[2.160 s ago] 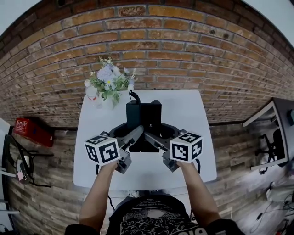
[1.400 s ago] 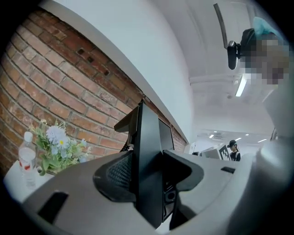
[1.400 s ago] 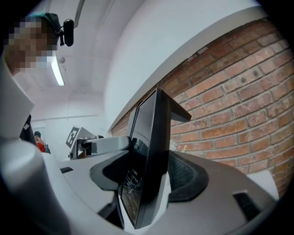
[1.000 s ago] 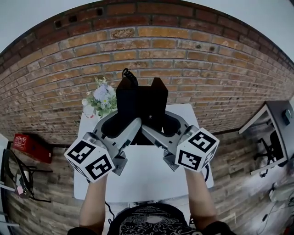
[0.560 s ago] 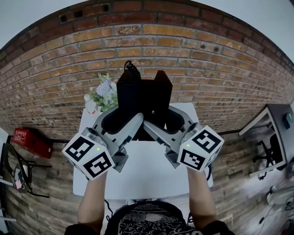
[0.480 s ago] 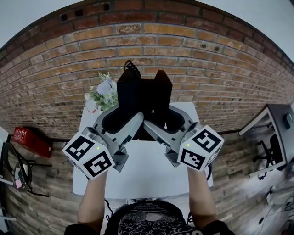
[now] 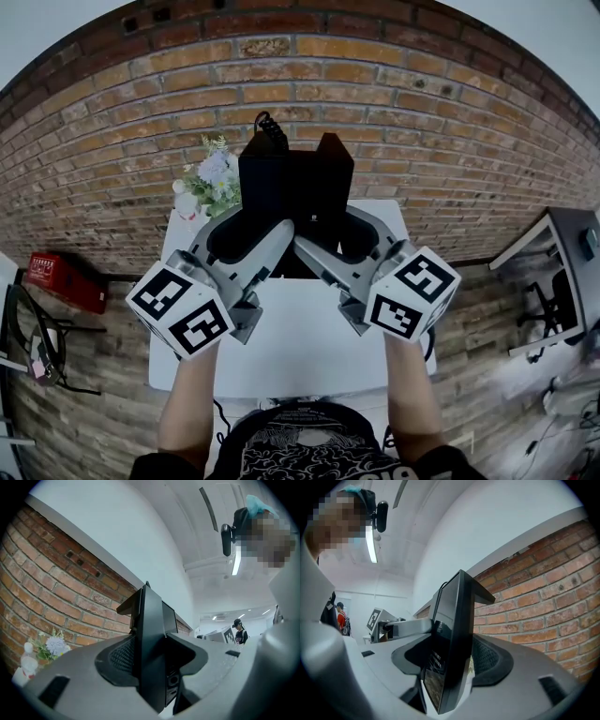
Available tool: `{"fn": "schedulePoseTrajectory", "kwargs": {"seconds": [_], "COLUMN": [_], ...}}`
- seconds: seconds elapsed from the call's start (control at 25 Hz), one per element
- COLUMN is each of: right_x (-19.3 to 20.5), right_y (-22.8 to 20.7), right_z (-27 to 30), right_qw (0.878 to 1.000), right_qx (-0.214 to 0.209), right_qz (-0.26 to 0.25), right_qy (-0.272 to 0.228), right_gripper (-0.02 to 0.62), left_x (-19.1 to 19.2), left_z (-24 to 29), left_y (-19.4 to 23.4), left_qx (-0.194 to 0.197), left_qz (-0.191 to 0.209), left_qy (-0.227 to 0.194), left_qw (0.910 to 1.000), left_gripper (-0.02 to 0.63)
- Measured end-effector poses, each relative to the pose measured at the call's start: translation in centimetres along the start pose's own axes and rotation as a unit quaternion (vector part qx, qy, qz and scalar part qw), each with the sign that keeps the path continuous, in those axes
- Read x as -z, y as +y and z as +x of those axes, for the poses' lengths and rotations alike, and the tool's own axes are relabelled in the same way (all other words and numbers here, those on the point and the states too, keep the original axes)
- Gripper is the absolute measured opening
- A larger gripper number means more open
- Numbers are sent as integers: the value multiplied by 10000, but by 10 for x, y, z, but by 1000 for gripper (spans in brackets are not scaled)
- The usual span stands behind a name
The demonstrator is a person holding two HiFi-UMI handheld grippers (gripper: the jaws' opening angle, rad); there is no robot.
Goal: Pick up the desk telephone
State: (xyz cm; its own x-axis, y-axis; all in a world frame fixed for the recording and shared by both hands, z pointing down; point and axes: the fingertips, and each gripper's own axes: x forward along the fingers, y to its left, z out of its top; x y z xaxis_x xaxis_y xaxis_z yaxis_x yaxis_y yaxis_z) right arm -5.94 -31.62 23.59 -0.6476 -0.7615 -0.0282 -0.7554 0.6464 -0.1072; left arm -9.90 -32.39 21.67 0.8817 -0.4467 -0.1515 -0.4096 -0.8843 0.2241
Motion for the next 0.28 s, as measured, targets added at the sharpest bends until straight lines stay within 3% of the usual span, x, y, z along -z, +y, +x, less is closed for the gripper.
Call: {"fn": "schedulePoseTrajectory", "kwargs": {"seconds": [0.28], "right_x": [2], "right_y": [-1], "right_z": [1], "right_qw": [10000], "right_qx": [-17], "right_qz": [20], "right_qy": [24], "right_gripper": [257], "left_x": [2], "left_z": [0], "left_y": [1], "left_qx": [-16], "left_qz": [-22], "left_qy": [23], "left_qw": [10000], "left_gripper": [199]}}
